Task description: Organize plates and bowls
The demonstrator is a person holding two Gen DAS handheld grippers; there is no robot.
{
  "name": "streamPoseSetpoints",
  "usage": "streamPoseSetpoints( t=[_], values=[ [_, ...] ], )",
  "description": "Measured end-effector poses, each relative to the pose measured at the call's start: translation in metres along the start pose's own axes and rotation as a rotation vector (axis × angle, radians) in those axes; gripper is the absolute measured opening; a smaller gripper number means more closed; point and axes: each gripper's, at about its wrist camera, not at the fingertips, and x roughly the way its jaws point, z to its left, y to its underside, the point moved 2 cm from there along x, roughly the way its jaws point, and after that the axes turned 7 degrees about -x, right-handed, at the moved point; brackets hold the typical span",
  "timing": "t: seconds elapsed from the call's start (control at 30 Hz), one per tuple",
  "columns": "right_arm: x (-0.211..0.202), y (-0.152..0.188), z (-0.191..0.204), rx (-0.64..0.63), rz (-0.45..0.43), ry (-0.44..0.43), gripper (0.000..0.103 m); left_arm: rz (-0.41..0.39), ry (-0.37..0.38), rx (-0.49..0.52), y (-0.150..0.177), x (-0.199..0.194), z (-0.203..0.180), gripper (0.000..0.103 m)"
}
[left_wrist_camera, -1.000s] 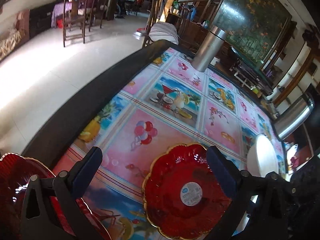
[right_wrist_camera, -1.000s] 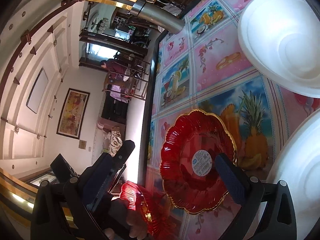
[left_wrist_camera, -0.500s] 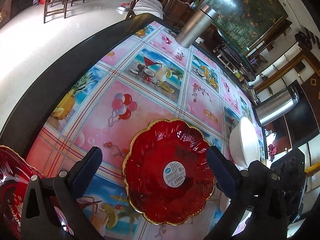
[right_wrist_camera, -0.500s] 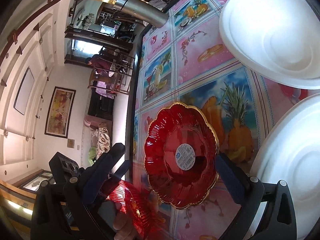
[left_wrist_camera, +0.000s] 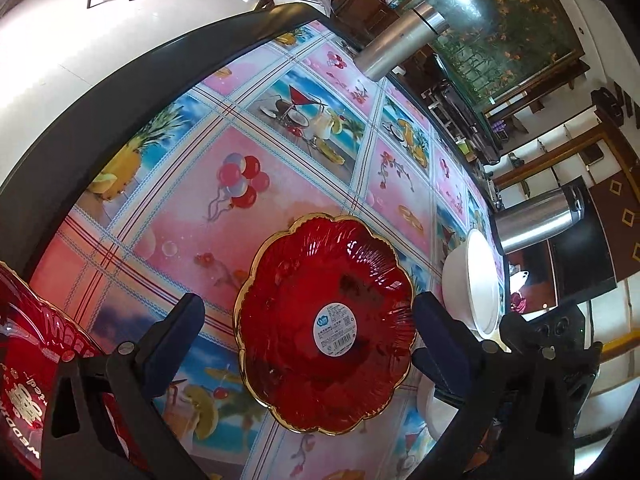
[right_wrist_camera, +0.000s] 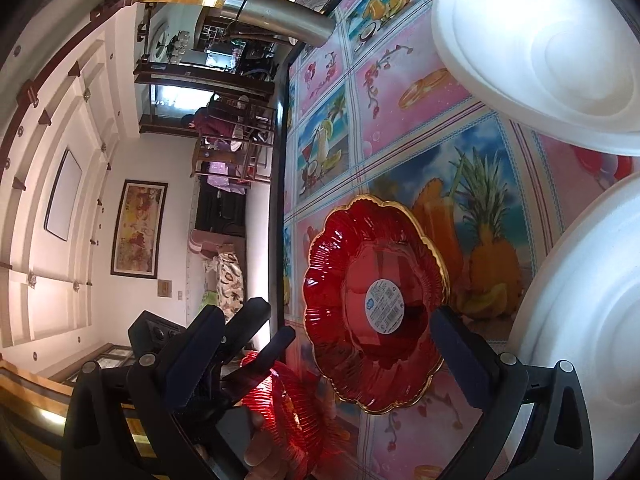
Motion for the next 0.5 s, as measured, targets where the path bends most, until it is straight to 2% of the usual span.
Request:
streamPoseSetpoints(
  t=[0.13, 0.33, 0.5],
  values=[
    [0.001, -0.001, 0.0, 0.003, 0.01, -0.004, 0.102, 0.0, 0.045, 0.014, 0.0, -0.004, -0.004, 0.103],
    [0.003, -0.005, -0.005, 0.008, 0.04, 0.008, 0.102, 0.026, 0.069, 0.034, 0.001, -0.001, -0.009, 0.103],
    [-0.012, -0.009, -0.008, -0.002, 0.004, 0.035, 0.102, 0.031, 0.076, 0.085, 0.005, 0.0, -0.019, 0.103]
  ],
)
